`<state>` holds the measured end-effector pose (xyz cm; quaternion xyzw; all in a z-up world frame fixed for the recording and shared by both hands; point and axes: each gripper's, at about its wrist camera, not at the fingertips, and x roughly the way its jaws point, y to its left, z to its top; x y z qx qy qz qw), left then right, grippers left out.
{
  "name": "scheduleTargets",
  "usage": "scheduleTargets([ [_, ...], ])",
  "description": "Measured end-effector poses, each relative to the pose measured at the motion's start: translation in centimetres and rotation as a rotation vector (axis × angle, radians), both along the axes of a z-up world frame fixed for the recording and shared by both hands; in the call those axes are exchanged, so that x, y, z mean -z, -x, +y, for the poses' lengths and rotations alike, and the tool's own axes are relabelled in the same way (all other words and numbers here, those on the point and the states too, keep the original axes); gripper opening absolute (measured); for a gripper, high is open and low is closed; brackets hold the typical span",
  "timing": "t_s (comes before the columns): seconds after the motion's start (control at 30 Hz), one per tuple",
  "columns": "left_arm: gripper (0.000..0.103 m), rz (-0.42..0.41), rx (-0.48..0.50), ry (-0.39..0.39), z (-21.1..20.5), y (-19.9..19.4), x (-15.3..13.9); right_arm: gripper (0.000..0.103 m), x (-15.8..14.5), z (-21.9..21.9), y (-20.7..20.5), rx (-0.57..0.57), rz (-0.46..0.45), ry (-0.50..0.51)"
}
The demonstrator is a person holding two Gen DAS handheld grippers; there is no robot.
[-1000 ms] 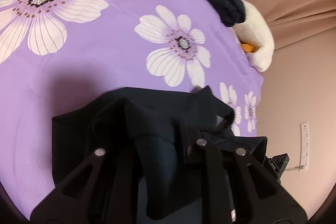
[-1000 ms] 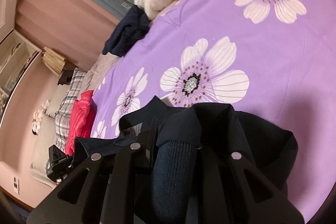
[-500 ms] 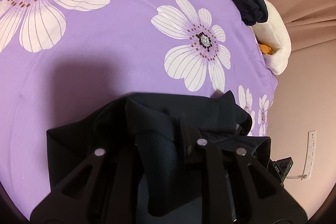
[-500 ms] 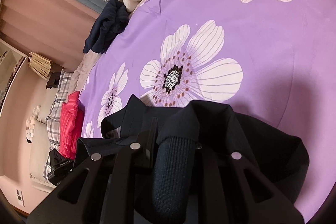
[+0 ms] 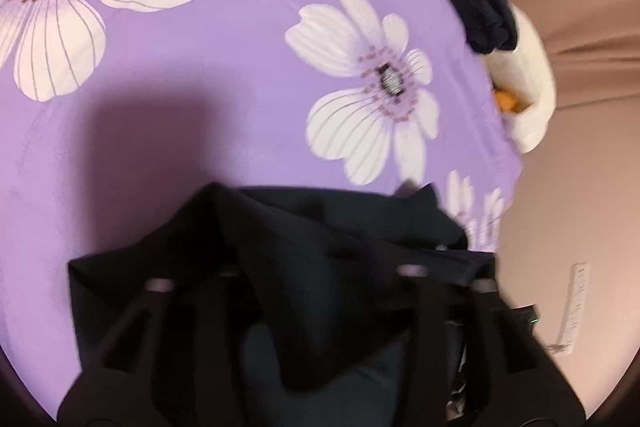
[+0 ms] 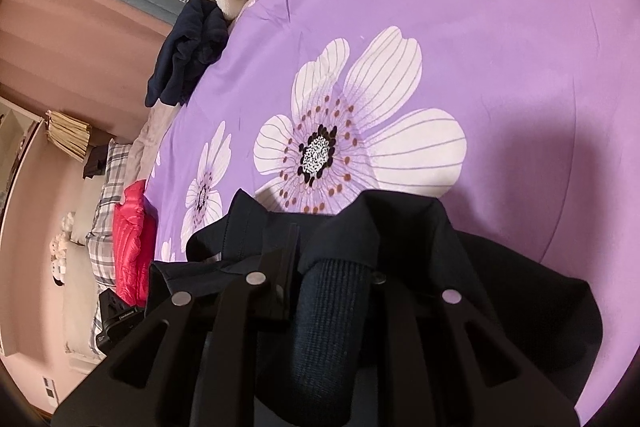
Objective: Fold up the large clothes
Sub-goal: 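Lower the folded hem onto the collar area with both tools, then grasp the folded jacket's side edge with both tools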
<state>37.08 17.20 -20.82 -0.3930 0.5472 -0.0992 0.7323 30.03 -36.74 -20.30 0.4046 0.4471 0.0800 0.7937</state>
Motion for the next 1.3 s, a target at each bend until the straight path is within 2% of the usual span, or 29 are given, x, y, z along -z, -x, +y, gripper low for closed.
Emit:
scheduleTargets([
  [0.03,0.06,-0.011,-0.014,0.009,0.1,0.0,-0.3,0.02,-0.1,0.0,0.0,0.001,0.0,-0.002],
  [0.13,0.06,-0.021,-0.007,-0.022,-0.4,-0.3,-0.8,0.029,-0.4,0.0,0.0,0.013,-0.007,-0.019],
  [0.2,0.06,-0.022,-0.006,-0.035,-0.5,-0.5,-0.9,0.03,-0.6,-0.2,0.0,0.025,-0.009,-0.021],
  [0.4,0.063,-0.021,-0.046,0.033,0.5,-0.8,-0.7,0.034,-0.7,-0.9,-0.1,0.047,-0.009,-0.053],
  [0.47,0.07,-0.025,-0.071,0.046,1.0,-0.8,-0.9,0.036,-0.6,-1.1,-0.2,0.058,-0.006,-0.07],
  [0.53,0.078,-0.034,-0.106,0.057,1.5,-0.8,-1.2,0.044,-0.5,-1.3,-0.3,0.076,-0.007,-0.104],
  [0.77,0.081,-0.063,-0.167,0.009,2.8,-1.5,-1.8,0.051,0.1,-2.1,-0.7,0.139,0.002,-0.194],
  [0.87,0.083,-0.067,-0.182,-0.05,3.6,-1.6,-2.2,0.055,0.7,-3.0,-0.7,0.186,0.001,-0.276],
  [1.0,0.083,-0.082,-0.175,-0.118,4.2,-1.1,-2.9,0.056,1.2,-4.0,-0.9,0.227,0.021,-0.33],
  [1.07,0.083,-0.098,-0.155,-0.152,4.1,-0.7,-3.4,0.062,1.4,-4.4,-0.7,0.257,0.0,-0.403],
  [1.17,0.083,-0.135,-0.088,-0.255,3.1,-0.1,-4.7,0.07,1.4,-4.9,-0.3,0.291,-0.027,-0.496],
  [1.23,0.083,-0.172,-0.012,-0.335,1.7,0.6,-5.5,0.071,0.5,-4.7,-0.1,0.272,-0.042,-0.476],
  [1.3,0.083,-0.201,0.051,-0.4,0.4,1.2,-6.0,0.071,-1.5,-4.0,0.0,0.188,-0.075,-0.384],
])
